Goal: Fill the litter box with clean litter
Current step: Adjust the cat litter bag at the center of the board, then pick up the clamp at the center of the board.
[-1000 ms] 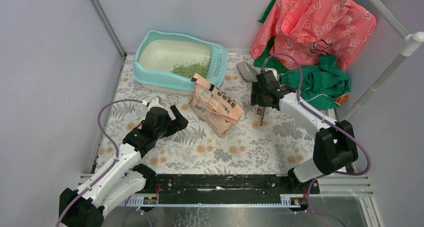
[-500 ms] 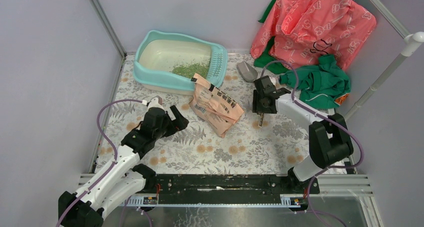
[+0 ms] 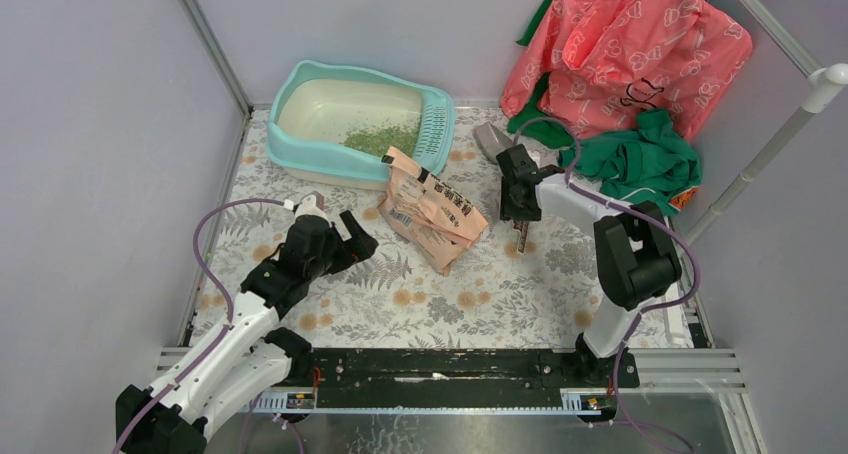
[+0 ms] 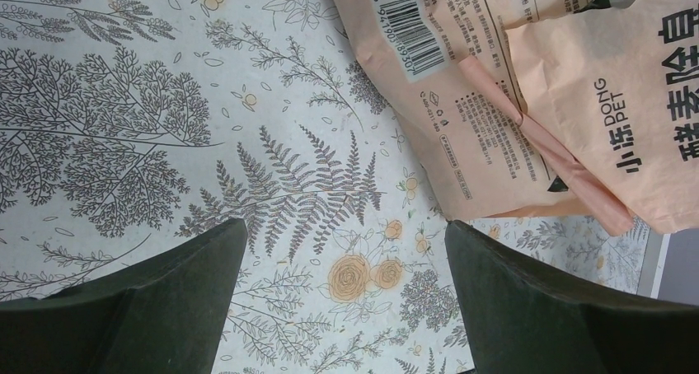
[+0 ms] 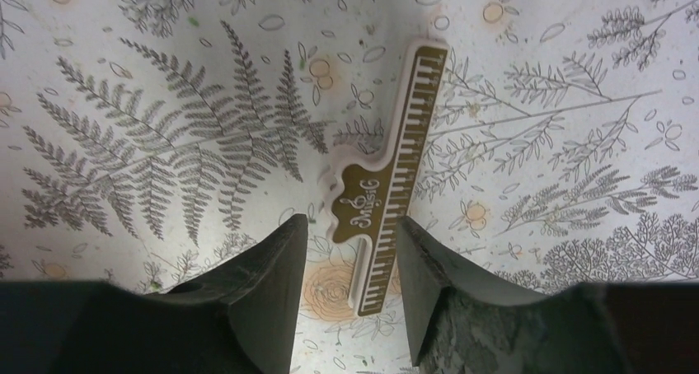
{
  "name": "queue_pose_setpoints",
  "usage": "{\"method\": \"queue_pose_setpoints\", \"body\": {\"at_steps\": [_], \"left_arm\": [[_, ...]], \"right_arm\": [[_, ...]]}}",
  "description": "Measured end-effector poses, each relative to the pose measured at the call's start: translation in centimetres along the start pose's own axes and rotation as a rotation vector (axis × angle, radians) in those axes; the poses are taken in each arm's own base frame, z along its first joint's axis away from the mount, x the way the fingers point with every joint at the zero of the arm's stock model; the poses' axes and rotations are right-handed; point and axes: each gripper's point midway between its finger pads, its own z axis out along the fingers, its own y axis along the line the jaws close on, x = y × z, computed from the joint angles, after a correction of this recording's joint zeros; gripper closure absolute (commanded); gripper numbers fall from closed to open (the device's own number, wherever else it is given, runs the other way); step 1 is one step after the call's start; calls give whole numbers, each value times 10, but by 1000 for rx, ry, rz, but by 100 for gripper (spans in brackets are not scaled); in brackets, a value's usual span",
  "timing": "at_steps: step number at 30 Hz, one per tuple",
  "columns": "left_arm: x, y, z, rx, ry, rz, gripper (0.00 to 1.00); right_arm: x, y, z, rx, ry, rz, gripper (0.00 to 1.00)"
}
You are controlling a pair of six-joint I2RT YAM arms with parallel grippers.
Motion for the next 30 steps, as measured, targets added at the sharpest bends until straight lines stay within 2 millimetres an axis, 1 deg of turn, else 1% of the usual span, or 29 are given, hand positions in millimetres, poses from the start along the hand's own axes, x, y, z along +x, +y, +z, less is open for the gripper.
{"method": "queue_pose_setpoints", "body": {"at_steps": [3,7,14,17,21,24,25,26,28,30], "left_arm": [[0,0,0,2,-2,0,1],[0,-1,-1,3,-1,0,1],[1,-1,-1,11,3,0,1],[2,-1,-1,10,6,0,1],[2,-1,-1,12,8,0,1],[2,-1,-1,14,6,0,1],[2,-1,-2,15,5,-1,1],[2,-2,-2,16,5,0,1],[1,-2,-2,18,2,-1,1],[1,-2,-3,19,1,-1,1]], "right_arm": [[-6,4,3,-1,-5,1,54],[-10,7,7,7,-2,-5,55],[0,3,16,42,34,-24,56],[3,2,18,53,45,-34,58],[6,2,22,64,52,-47,73],[-1,1,19,79,36,-53,78],[-3,1,18,84,31,-54,82],[-4,0,18,89,27,-54,90],[-5,-1,18,93,25,-55,99],[-5,-1,17,96,24,-57,100]]}}
